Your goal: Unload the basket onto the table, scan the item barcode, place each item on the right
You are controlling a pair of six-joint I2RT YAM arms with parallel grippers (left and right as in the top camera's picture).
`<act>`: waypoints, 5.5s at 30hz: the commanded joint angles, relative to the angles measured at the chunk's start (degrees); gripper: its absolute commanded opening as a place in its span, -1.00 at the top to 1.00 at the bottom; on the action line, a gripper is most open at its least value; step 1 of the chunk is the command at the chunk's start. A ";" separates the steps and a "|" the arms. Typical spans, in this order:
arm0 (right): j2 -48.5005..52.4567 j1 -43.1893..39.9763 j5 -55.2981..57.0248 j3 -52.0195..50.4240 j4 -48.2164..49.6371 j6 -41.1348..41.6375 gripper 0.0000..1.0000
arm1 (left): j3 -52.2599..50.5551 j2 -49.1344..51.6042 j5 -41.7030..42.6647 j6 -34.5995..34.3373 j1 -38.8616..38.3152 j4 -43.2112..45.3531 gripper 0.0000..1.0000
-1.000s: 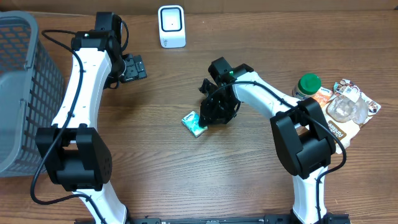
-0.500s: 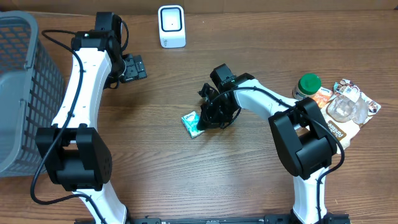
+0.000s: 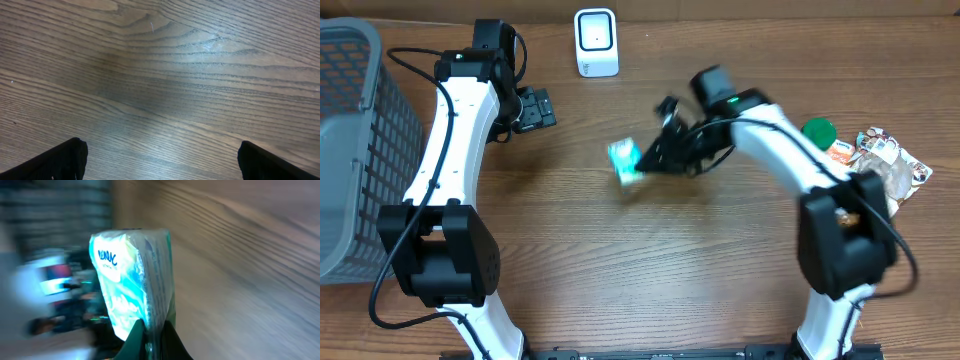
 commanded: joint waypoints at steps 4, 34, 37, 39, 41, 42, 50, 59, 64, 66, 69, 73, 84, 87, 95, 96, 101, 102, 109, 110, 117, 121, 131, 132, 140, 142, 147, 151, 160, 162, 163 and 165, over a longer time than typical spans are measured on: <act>-4.74 -6.43 -32.89 1.99 6.40 3.63 0.92 | 0.50 0.17 -0.70 0.17 -0.07 0.02 -0.99; -6.47 -7.50 -33.94 2.01 57.42 59.93 0.92 | 0.50 0.17 -0.72 0.17 -0.07 0.02 -0.99; -6.47 -7.52 -33.86 2.01 58.51 57.37 0.92 | 0.50 0.17 -0.70 0.17 -0.07 0.02 -0.99; -6.47 -7.39 -33.68 2.01 58.60 54.01 0.92 | 0.50 0.17 -0.70 0.17 -0.07 0.02 -0.99; -6.29 -7.19 -33.35 1.95 58.51 49.94 0.92 | 0.50 0.17 -0.70 0.17 -0.07 0.02 -0.99; -6.10 -7.06 -33.00 1.92 58.34 48.78 0.92 | 0.50 0.17 -0.70 0.17 -0.07 0.02 -0.99; -3.89 -4.20 -5.46 1.86 28.37 23.56 0.92 | 0.50 0.17 -0.70 0.17 -0.07 0.02 -0.99; -3.85 -1.33 21.75 11.13 4.33 12.37 0.92 | 0.52 0.17 -0.70 0.17 -0.07 0.02 -0.99; -2.36 1.64 38.69 29.22 -4.17 6.21 0.93 | 0.52 0.17 -0.72 0.17 -0.11 0.02 -0.99; -0.48 3.74 47.34 36.52 -4.98 3.56 0.92 | 0.50 0.17 -0.70 0.17 -0.11 0.02 -0.99; 2.71 7.02 60.28 42.53 -1.53 -4.28 0.92 | 0.50 0.17 -0.72 0.17 -0.07 0.02 -0.99; 7.28 10.95 75.47 42.40 9.73 -14.58 0.92 | 0.50 0.17 -0.70 0.17 -0.07 0.02 -0.99; 22.53 13.62 84.17 42.32 35.56 -37.70 0.92 | 0.52 0.17 -0.72 0.17 -0.07 0.02 -0.99; 25.38 13.62 83.65 42.29 38.05 -46.42 0.92 | 0.52 0.17 -0.72 0.17 -0.07 0.02 -0.99; 30.69 13.66 79.62 41.97 38.01 -61.46 0.92 | 0.50 0.17 -0.72 0.17 -0.07 0.02 -0.99; 30.88 13.66 79.62 41.94 38.03 -61.46 0.92 | 0.50 0.17 -0.72 0.17 -0.07 0.02 -0.99; 31.01 13.66 78.79 41.70 38.01 -61.46 0.92 | 0.50 0.17 -0.72 0.17 -0.07 0.02 -1.00; 31.01 13.66 78.79 41.70 37.99 -61.46 0.92 | 0.50 0.17 -0.72 0.17 -0.07 0.02 -0.99; 31.01 13.66 78.79 41.70 38.01 -61.44 0.92 | 0.50 0.17 -0.72 0.20 -0.07 0.02 -0.99; 31.01 13.66 78.79 41.70 38.01 -61.40 0.92 | 0.52 0.17 -0.72 0.17 -0.07 0.02 -0.99; 30.45 13.62 78.79 41.70 38.01 -59.95 0.92 | 0.50 0.17 -0.70 0.17 -0.07 0.02 -0.99; 28.09 13.20 76.63 41.70 37.73 -54.55 0.92 | 0.52 0.17 -0.70 0.17 -0.07 0.02 -0.99; 14.78 11.41 67.71 41.77 27.54 -38.93 0.92 | 0.50 0.17 -0.72 0.17 -0.07 0.02 -0.99; 12.76 11.21 65.18 41.77 25.20 -36.61 0.92 | 0.52 0.17 -0.70 0.17 -0.07 0.02 -0.99; -2.56 7.04 45.24 41.77 4.04 -5.38 0.92 | 0.52 0.17 -0.72 0.17 -0.07 0.02 -0.99; -5.81 5.11 40.79 41.77 -2.05 -0.63 0.92 | 0.52 0.17 -0.72 0.17 -0.07 0.02 -0.99; -12.83 -1.97 31.26 41.77 -17.11 1.01 0.92 | 0.50 0.17 -0.72 0.17 -0.07 0.02 -0.99; -15.72 -8.46 28.96 41.77 -25.31 2.49 0.92 | 0.50 0.17 -0.70 0.17 -0.07 0.02 -0.99; -17.27 -25.81 29.73 41.72 -41.86 1.03 0.92 | 0.50 0.17 -0.70 0.17 -0.07 0.02 -0.99; -17.27 -29.79 32.79 41.24 -44.11 0.22 0.92 | 0.52 0.17 -0.72 0.17 -0.07 0.02 -0.99; -17.27 -31.63 34.14 41.05 -44.78 0.24 0.92 | 0.50 0.17 -0.72 0.17 -0.07 0.02 -0.99; -17.25 -35.58 35.85 39.67 -45.13 0.24 0.92 | 0.50 0.17 -0.72 0.17 -0.07 0.02 -0.99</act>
